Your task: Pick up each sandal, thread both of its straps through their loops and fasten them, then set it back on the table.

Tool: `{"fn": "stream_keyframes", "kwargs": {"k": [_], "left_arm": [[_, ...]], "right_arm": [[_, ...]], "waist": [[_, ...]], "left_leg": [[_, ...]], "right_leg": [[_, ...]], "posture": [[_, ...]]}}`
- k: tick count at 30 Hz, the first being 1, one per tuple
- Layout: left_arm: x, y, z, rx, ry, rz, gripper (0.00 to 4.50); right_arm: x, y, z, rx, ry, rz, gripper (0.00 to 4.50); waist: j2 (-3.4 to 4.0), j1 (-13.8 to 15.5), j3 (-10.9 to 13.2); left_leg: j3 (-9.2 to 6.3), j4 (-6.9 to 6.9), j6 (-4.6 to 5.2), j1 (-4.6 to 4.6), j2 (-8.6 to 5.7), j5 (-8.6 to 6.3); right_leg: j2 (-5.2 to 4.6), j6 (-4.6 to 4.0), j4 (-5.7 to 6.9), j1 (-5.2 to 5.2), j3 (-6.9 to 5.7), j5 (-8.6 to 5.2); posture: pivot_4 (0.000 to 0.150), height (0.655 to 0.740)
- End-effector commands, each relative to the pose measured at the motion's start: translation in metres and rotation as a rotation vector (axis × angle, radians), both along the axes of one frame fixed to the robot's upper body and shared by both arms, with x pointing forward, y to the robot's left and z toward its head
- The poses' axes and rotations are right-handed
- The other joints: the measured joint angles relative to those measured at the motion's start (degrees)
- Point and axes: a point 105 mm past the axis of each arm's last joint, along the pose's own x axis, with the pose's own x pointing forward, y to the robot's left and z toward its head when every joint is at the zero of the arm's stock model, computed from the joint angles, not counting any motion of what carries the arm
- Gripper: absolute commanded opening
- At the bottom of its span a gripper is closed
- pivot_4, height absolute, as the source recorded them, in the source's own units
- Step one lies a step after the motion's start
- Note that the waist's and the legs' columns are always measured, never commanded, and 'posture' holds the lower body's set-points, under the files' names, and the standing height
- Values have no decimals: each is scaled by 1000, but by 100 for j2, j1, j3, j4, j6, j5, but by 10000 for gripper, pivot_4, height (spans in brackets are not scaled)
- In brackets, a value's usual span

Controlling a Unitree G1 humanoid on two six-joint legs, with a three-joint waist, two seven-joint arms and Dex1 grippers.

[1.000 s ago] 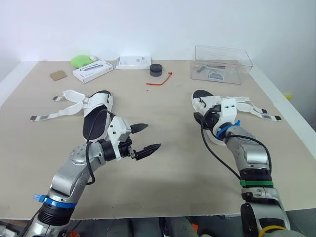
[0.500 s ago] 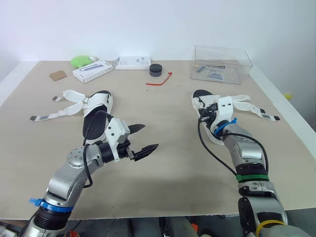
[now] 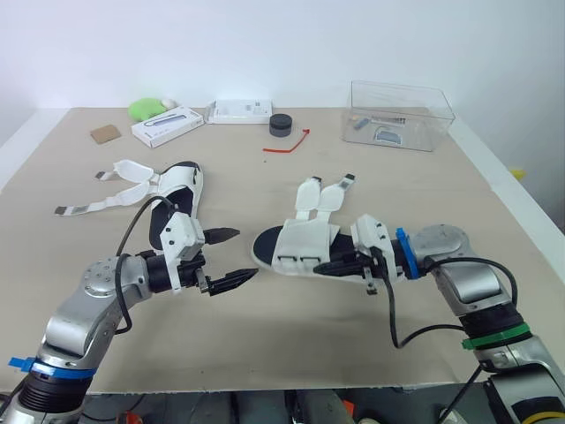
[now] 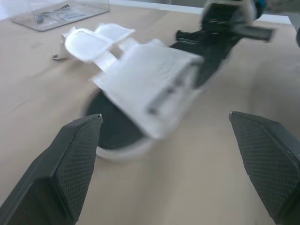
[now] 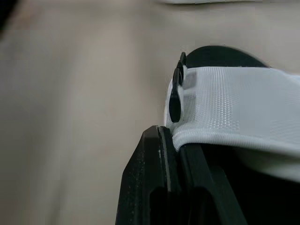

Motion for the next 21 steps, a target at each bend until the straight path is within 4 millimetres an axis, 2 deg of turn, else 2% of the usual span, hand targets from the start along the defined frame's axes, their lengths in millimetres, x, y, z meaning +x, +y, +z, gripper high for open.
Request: {"fn": "stream_keyframes", "kwargs": {"k": [1, 7, 21], "left_arm": [[-11, 1, 8, 4, -17, -44, 45000], [-13, 2, 6, 16, -4, -45, 45000], [-21, 3, 4, 31, 7, -39, 45000]], "right_arm": [[-10, 0, 4, -57, -73, 162, 1862], [-14, 4, 5, -53, -66, 260, 1862], [-25, 18, 2, -14, -1, 306, 1862]], "waist": [[-1, 1, 0], [-1, 8, 0], [-1, 7, 0]], "left_leg": [[0, 0, 0, 1, 0, 0], [-5, 0, -1, 3, 3, 1], [-6, 0, -2, 2, 4, 1]], "right_leg": [[0, 0, 1, 0, 1, 0], [4, -6, 2, 1, -5, 1], [3, -35, 2, 0, -6, 14]], "posture": [[1500, 7400], [1500, 7400], [1500, 7400]]}}
